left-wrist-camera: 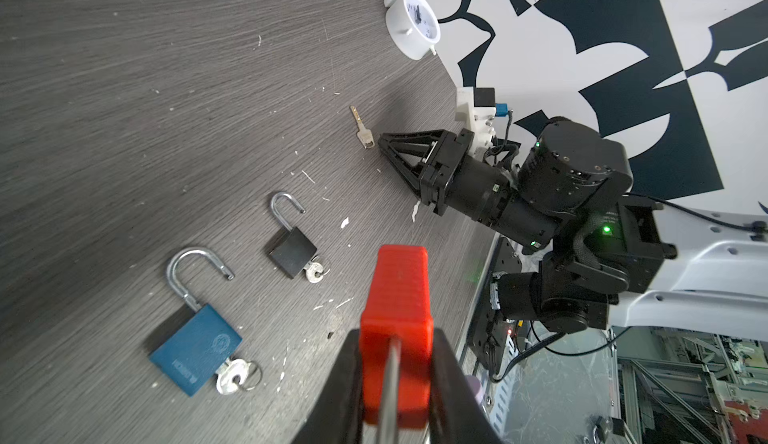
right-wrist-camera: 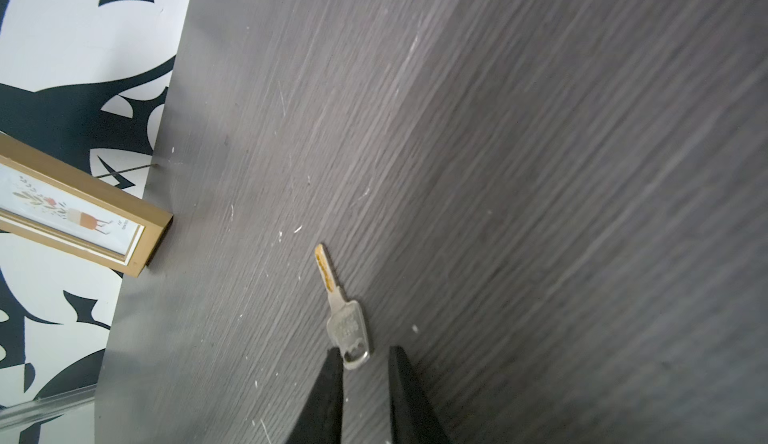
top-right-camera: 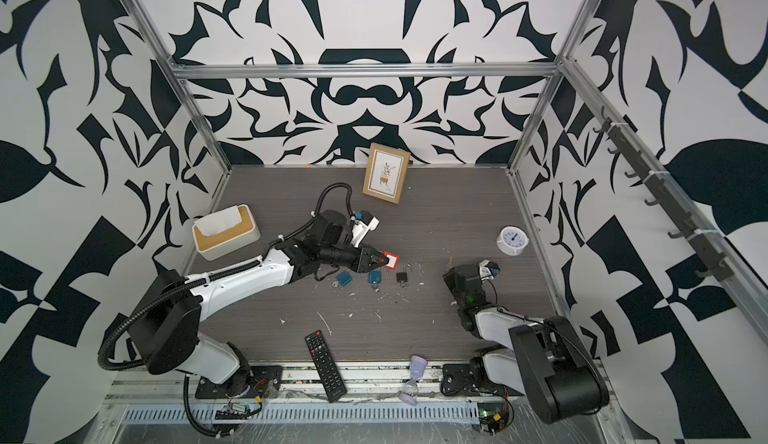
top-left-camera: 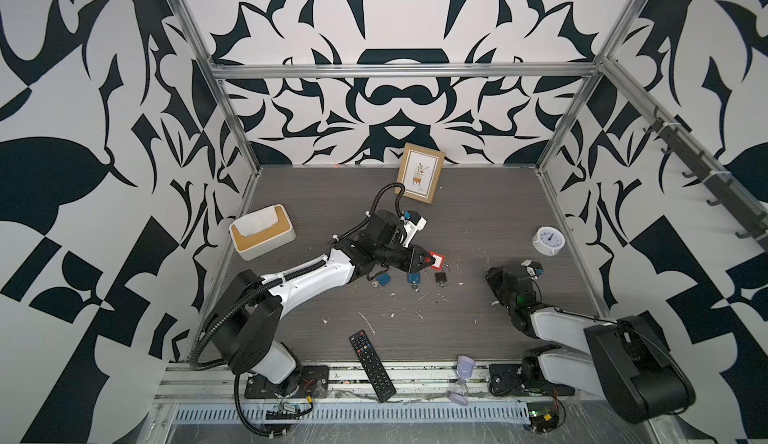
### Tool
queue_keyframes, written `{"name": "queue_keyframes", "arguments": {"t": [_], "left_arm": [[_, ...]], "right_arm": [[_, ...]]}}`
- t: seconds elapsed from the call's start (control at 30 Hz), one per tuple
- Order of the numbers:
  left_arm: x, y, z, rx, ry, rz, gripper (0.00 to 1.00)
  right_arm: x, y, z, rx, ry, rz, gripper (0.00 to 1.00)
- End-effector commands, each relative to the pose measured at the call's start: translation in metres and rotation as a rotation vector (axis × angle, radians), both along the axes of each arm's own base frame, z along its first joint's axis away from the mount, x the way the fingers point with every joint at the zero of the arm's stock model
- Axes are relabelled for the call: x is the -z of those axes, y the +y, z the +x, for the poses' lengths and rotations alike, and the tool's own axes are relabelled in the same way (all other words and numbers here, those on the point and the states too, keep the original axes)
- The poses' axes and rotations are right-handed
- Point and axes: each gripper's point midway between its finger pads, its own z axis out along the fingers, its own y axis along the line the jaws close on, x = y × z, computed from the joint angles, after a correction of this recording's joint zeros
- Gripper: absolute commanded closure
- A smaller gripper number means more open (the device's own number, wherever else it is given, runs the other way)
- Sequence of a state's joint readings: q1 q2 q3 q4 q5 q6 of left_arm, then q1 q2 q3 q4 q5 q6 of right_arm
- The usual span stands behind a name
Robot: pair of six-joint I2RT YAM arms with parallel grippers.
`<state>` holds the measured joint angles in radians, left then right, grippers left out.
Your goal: Lock with the key
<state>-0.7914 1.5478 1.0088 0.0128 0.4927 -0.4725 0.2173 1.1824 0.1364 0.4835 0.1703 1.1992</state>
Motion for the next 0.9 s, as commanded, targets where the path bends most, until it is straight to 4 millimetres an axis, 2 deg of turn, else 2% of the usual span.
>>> {"name": "queue_keyframes", "arguments": {"t": [0.0, 0.2, 0.4, 0.53, 0.7, 0.77, 0.87], "left_arm": [[-0.013, -0.012, 0.004, 0.056, -0.036, -0.020, 1.00], [0.000, -0.042, 0.009, 0.213, -0.001, -0.012, 1.00], [0.034, -0.076, 0.018, 0.406, 0.049, 0.041, 1.00], [0.059, -0.090, 0.023, 0.496, 0.039, 0.133, 1.00], [0.079, -0.099, 0.037, 0.526, 0.025, 0.196, 1.00], [0.085, -0.104, 0.040, 0.535, 0.027, 0.205, 1.00], [0.097, -0.112, 0.036, 0.565, 0.031, 0.214, 1.00]], "right_arm": [[-0.010, -0.010, -0.005, 0.016, 0.024, -0.069, 0.77], [-0.048, -0.017, -0.013, -0.011, -0.022, -0.141, 0.76], [-0.075, -0.015, -0.020, -0.044, -0.080, -0.148, 0.76], [-0.079, -0.012, -0.021, -0.067, -0.082, -0.147, 0.76], [-0.077, -0.011, -0.018, -0.063, -0.089, -0.136, 0.76], [-0.075, -0.004, -0.017, -0.095, -0.097, -0.111, 0.76], [-0.070, -0.003, -0.016, -0.094, -0.096, -0.102, 0.76]]}}
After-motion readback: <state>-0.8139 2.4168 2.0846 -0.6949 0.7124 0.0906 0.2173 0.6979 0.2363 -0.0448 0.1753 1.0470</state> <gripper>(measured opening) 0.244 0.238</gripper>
